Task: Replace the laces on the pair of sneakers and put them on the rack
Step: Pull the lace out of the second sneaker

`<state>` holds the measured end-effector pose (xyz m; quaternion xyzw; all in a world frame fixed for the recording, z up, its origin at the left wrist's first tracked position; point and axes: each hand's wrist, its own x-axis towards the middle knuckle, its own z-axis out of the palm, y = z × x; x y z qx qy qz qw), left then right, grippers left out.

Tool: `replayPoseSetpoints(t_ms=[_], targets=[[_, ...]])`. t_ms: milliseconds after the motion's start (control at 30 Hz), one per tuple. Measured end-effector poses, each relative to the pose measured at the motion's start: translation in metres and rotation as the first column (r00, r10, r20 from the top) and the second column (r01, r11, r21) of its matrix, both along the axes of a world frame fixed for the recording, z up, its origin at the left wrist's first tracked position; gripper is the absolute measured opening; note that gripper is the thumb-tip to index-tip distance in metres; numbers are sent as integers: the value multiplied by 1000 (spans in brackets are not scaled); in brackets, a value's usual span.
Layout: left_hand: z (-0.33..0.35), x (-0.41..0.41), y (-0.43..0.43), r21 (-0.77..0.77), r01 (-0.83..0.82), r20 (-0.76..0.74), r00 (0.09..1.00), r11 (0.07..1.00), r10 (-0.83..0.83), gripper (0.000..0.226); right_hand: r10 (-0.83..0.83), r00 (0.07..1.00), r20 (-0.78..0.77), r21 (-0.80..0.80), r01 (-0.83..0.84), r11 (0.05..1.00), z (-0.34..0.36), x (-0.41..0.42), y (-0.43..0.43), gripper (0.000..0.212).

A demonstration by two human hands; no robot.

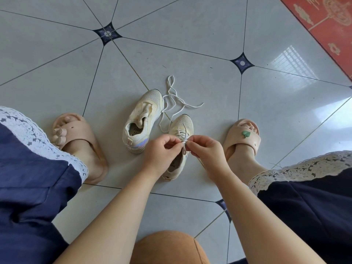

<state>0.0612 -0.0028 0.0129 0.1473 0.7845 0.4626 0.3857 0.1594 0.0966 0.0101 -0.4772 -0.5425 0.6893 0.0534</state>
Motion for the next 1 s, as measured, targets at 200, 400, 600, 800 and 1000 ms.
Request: replayPoseSetpoints(t_ms=[200,400,600,800,1000], targets=[[1,0,3,-8,61,-125,990,998,-62,8,75,996,44,137,-81,987,2,0,1,13],[-2,-2,4,-47,120,-179,976,992,-127,8,146,984,101,279,-169,945,4,-2,0,19],[-7,3,2,-44,144,-236,960,989,-150,8,187,979,84,303,-204,931,3,-2,-1,26],[-6,-1,1,47,-28,154,988,999,20,16,91,996,-19,78,-90,993,-2,0,0,26],[1,0,3,104,-62,268,963,993,32,18,69,997,21,71,-70,995,-7,-2,-4,23]])
